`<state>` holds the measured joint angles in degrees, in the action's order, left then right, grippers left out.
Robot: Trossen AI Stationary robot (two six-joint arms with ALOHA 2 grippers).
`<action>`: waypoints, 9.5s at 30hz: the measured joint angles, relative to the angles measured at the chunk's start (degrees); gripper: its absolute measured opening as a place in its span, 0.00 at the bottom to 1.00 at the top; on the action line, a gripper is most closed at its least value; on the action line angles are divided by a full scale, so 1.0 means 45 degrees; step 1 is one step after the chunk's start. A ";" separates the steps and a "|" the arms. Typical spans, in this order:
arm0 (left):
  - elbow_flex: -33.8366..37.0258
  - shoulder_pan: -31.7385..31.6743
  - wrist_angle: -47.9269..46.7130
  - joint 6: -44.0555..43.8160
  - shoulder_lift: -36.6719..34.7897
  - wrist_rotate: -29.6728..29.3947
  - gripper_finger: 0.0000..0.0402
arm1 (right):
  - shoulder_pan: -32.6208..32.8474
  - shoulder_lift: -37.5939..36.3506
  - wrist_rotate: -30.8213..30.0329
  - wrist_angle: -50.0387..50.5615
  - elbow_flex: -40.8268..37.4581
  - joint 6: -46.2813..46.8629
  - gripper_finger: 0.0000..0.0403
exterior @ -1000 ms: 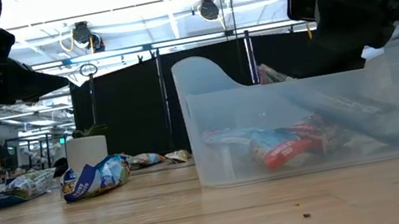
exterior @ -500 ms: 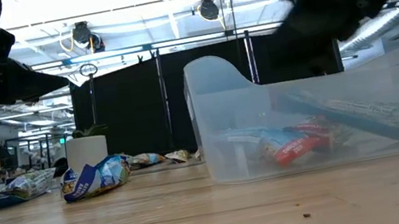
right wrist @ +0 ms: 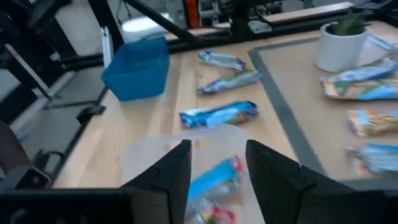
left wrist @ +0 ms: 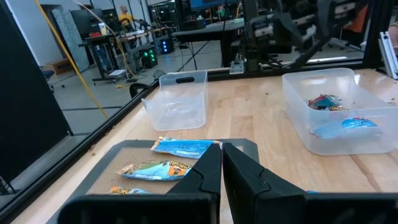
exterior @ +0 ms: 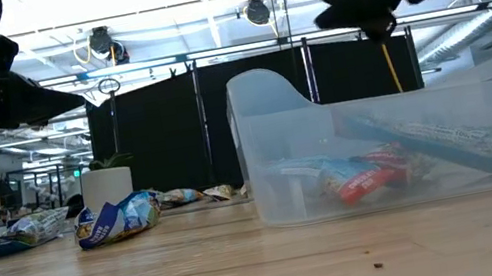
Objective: Pick and place Granola Bars by type
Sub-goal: Put the left blue granola bar into the blue bin
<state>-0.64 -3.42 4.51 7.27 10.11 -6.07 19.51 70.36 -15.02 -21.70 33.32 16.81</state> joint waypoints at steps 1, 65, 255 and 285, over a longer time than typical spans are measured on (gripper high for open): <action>0.0002 0.0004 0.0005 -0.0004 0.0001 0.0000 0.06 | -0.0080 -0.0450 -0.0045 0.0558 0.0000 -0.0096 0.36; 0.0005 0.0004 0.2242 -0.2438 0.0003 -0.0534 0.06 | -0.7796 -1.0457 -0.0934 -0.0024 -0.6853 -0.4944 0.32; -1.1380 1.1046 -0.9823 -1.1531 1.1954 -0.3638 0.05 | -0.7917 -1.4545 0.1689 0.3829 -0.7217 -0.0892 0.32; -1.1375 1.4149 -0.8807 -1.8229 1.4837 -0.2777 0.04 | -0.7922 -1.4545 0.1689 0.3829 -0.7213 -0.0888 0.32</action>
<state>-51.83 60.25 -35.12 -74.76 76.88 -18.56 -16.14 4.90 -7.42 -4.47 0.86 12.82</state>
